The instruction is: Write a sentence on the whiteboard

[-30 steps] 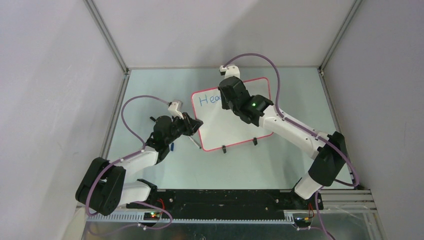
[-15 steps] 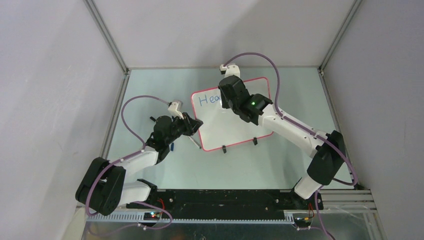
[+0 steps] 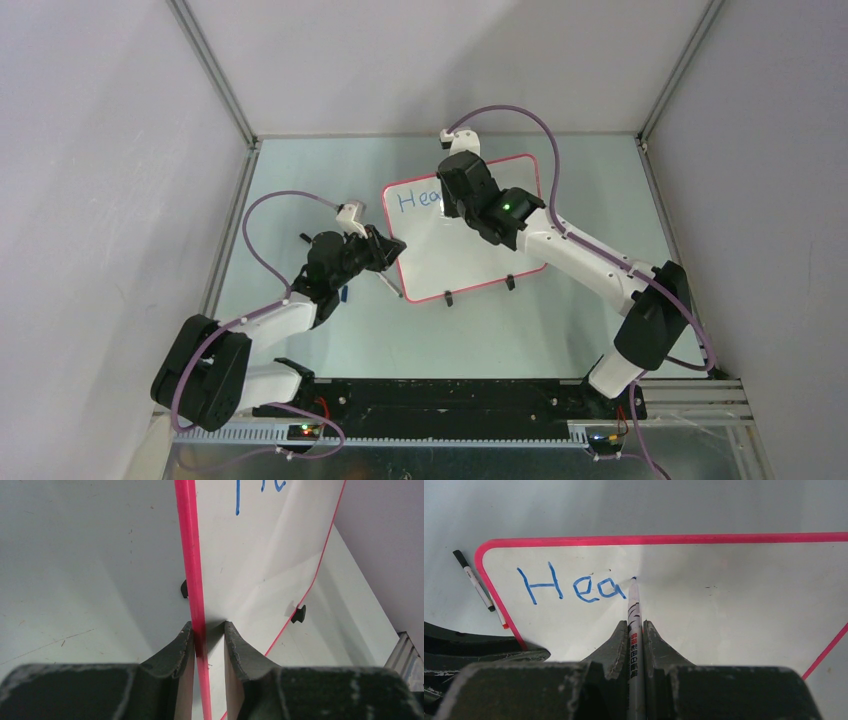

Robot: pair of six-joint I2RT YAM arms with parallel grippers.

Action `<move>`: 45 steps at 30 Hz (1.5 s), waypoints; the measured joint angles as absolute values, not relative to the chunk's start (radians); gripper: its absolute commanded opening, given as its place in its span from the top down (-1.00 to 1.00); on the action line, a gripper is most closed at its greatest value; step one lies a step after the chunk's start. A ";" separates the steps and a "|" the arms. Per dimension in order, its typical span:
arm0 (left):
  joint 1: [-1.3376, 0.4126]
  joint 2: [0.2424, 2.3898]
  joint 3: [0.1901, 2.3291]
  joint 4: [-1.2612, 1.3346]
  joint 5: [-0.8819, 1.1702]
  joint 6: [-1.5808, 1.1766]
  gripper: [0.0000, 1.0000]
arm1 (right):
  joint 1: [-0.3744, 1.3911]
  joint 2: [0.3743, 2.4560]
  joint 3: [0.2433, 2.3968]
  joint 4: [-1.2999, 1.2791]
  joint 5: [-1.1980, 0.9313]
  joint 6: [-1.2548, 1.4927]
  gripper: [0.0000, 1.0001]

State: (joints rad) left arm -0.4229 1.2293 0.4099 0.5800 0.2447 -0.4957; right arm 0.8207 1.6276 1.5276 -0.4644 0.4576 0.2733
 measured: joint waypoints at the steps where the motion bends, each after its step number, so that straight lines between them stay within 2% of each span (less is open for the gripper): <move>1: -0.423 1.229 0.410 0.580 0.244 -0.496 0.62 | 0.821 1.628 1.528 -0.466 0.458 0.273 1.00; 45: -0.426 1.225 0.410 0.573 0.238 -0.492 0.62 | 0.831 1.645 1.553 -0.541 0.458 0.278 1.00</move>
